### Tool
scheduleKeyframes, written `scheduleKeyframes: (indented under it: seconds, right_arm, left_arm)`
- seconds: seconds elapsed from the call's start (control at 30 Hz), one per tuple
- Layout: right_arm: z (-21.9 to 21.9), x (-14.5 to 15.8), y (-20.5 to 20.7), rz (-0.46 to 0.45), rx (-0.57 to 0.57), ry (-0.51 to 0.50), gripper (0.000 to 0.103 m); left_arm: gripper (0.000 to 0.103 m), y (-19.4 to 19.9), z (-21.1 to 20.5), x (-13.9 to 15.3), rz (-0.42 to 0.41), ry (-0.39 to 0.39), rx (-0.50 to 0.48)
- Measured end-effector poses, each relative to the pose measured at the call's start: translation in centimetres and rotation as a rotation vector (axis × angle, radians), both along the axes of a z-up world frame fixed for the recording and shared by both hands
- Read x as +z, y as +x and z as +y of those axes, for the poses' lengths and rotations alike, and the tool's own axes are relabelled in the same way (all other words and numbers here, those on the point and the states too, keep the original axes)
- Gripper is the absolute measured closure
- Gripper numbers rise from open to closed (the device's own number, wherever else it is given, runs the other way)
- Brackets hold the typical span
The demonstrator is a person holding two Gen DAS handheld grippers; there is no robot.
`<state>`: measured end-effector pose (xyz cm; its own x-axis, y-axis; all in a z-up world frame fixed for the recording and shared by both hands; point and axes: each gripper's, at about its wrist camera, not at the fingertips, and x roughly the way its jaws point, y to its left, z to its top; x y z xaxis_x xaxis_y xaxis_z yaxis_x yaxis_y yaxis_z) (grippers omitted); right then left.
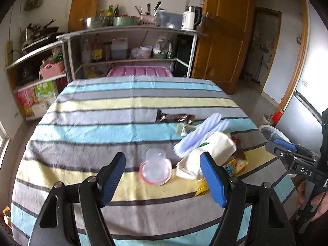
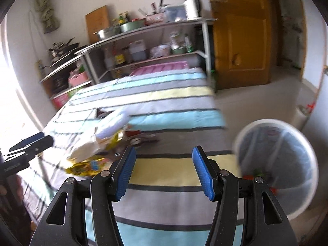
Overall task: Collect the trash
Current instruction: 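Grasp clear plastic container with left tool while right tool grasps yellow wrapper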
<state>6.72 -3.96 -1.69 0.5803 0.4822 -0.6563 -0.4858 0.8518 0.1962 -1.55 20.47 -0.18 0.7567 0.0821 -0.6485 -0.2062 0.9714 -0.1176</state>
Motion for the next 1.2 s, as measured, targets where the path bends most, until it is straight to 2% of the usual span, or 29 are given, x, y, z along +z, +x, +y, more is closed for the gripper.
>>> scheduleKeyframes:
  seconds: [0.4,0.6,0.8,0.83,0.87,0.93,1.07,1.2]
  right_arm:
    - [5.2,-2.8,0.3,0.139,0.108,0.019,0.045]
    - [7.6,-3.3,0.4,0.154,0.092,-0.044,0.044]
    - [7.3,-3.2,0.5,0.163,0.076,-0.041,0.044]
    - [7.3,-3.1,0.5,0.154,0.076,-0.050,0.048]
    - [7.2,-3.2,0.4,0.149,0.073,-0.056,0.060]
    - [7.0,-3.3,0.4,0.152,0.066,-0.053,0.073]
    - [6.4,-3.4,0.5,0.163,0.064,-0.024,0.083]
    - [6.1,-3.4,0.3,0.170,0.076,-0.002,0.089]
  left_arm:
    - [0.026,0.1,2.5,-2.2,0.043,-0.055,0.024]
    - [0.026,0.7,3.3,-2.4,0.052,-0.079,0.024]
    - [0.026,1.3,3.3,-2.3,0.052,-0.072,0.008]
    - [0.026,1.4,3.3,-2.4,0.058,-0.076,0.004]
    - [0.026,1.5,3.3,-2.5,0.062,-0.077,0.002]
    - [0.026,1.7,3.3,-2.7,0.075,-0.078,0.009]
    - [0.025,1.9,3.3,-3.0,0.080,-0.079,0.006]
    - [0.026,2.1,3.7,-3.1,0.088,-0.091,0.024]
